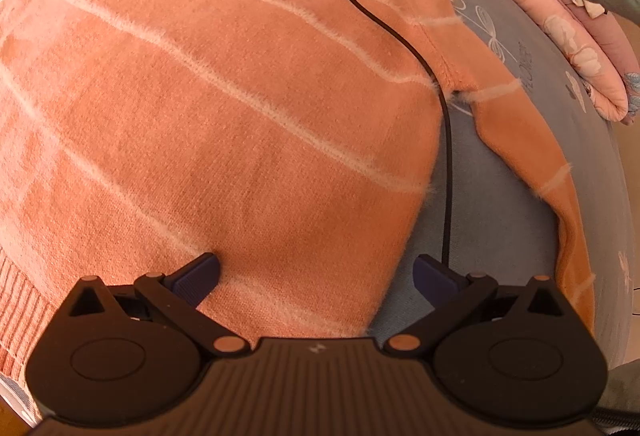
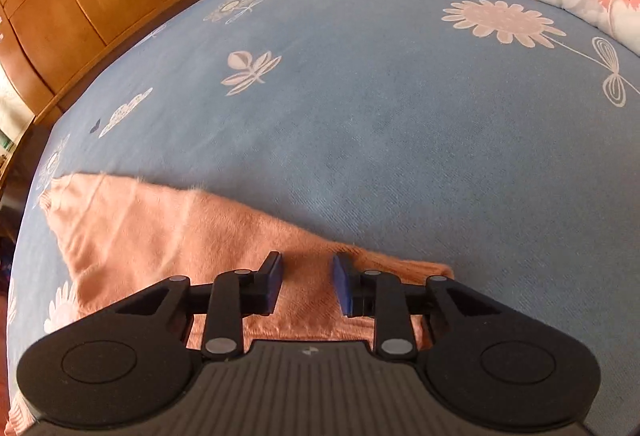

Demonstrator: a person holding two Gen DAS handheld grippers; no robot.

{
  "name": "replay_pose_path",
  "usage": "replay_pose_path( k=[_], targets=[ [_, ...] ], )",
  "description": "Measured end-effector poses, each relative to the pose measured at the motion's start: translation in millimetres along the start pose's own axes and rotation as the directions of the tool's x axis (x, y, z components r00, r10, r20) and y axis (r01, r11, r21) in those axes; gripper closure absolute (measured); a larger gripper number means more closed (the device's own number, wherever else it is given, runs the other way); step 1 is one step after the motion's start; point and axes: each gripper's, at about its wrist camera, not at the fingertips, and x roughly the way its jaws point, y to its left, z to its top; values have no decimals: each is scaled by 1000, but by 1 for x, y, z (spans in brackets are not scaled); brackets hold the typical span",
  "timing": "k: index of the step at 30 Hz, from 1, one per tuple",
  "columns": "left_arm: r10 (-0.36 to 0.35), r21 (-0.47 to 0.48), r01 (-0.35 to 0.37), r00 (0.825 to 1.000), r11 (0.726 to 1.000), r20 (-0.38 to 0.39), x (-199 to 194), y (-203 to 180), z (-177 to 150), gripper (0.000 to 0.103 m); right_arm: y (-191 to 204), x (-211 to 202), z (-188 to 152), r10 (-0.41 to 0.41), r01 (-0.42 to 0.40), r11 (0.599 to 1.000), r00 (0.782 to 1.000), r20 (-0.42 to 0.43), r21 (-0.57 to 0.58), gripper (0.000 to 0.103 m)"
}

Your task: Fold clothes

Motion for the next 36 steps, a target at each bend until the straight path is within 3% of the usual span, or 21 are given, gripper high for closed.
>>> replay_pose_path(
  k=[3,6,9,14,15,16,19,21,22,25,30,33,36],
  targets=[
    [1,-3,-1,1000,1000,-3,-5,3,-4,1,0,-18,3,40,-41,999,999,-23,-8,70],
    [3,0,-3,1000,1000,4,-10,5,-11,1,-10,-60,-4,128,-129,991,991,-36,-33,88],
    [8,12,-9,1000,1000,15,-14,6,-19,1,-24,-89,-20,162,-165,985,985,-60,-47,88],
    [27,37,-28,1000,999,5,-20,9,-28,1,-65,-89,-52,208,-200,978,968,-141,63,85],
    [29,38,-29,1000,999,3,-21,10,-29,1,-76,-84,-59,193,-182,980,968,-158,83,88],
    [29,39,-29,1000,999,3,-23,11,-31,1,-88,-81,-65,173,-159,983,972,-161,95,103],
    [22,35,-23,1000,999,11,-29,16,-37,1,-125,-88,-75,235,-207,949,967,-97,238,103],
    [21,34,-21,1000,999,12,-33,21,-43,1,-126,-104,-76,224,-206,954,973,-57,217,99],
    [22,36,-22,1000,999,10,-35,23,-45,1,-124,-112,-77,217,-202,959,975,-55,201,92],
    [28,37,-28,1000,999,4,-40,26,-50,1,-115,-133,-84,248,-236,960,967,-64,148,89],
    [38,44,-38,999,998,0,-49,32,-57,1,-129,-134,-100,182,-167,974,979,-89,152,88],
    [46,54,-45,999,997,-3,-58,37,-64,1,-140,-123,-103,115,-100,982,990,-86,158,102],
    [43,44,-43,999,998,-3,-66,43,-70,1,-134,-129,-101,-23,31,995,997,-78,96,102]
  ],
)
